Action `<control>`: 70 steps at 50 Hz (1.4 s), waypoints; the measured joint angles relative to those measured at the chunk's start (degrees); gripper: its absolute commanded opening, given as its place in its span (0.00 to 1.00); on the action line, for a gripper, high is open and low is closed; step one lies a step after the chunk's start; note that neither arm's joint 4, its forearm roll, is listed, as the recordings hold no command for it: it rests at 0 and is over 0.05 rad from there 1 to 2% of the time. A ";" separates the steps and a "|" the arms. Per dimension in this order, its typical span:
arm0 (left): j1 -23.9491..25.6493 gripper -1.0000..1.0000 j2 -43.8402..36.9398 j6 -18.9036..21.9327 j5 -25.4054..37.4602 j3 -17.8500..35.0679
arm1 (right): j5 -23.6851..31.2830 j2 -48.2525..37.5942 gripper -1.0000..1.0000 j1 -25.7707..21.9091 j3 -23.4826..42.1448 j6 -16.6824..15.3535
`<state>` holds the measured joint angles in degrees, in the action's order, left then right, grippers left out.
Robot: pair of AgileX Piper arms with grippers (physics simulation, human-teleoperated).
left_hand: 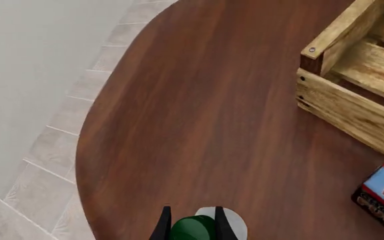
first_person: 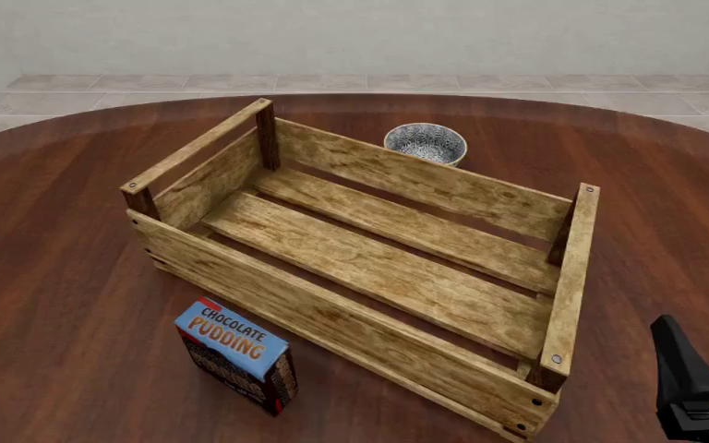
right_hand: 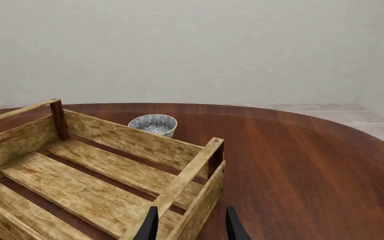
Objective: Pick up the salad dressing and put it in the tray.
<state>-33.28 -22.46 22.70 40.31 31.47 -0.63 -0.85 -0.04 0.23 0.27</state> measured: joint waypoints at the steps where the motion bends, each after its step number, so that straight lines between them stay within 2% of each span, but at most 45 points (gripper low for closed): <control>1: 0.32 0.00 0.07 -0.18 0.43 0.82 | 0.00 0.00 1.00 0.00 0.00 0.00; 15: 5.38 0.00 -0.73 -2.21 5.50 12.48 | 0.00 0.00 1.00 0.00 0.00 0.00; 41: 13.76 0.00 -7.34 -3.32 9.68 31.63 | 0.00 0.00 1.00 0.00 0.00 0.00; 57: 19.18 0.00 -11.21 -2.03 11.00 39.78 | 0.00 0.00 1.00 0.00 0.00 0.00; 70: 26.48 0.00 -14.32 -0.83 11.08 44.43 | 0.00 0.00 1.00 0.00 0.00 -0.01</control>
<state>-6.79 -36.78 21.87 51.39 75.90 -0.63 -0.84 -0.04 0.23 0.27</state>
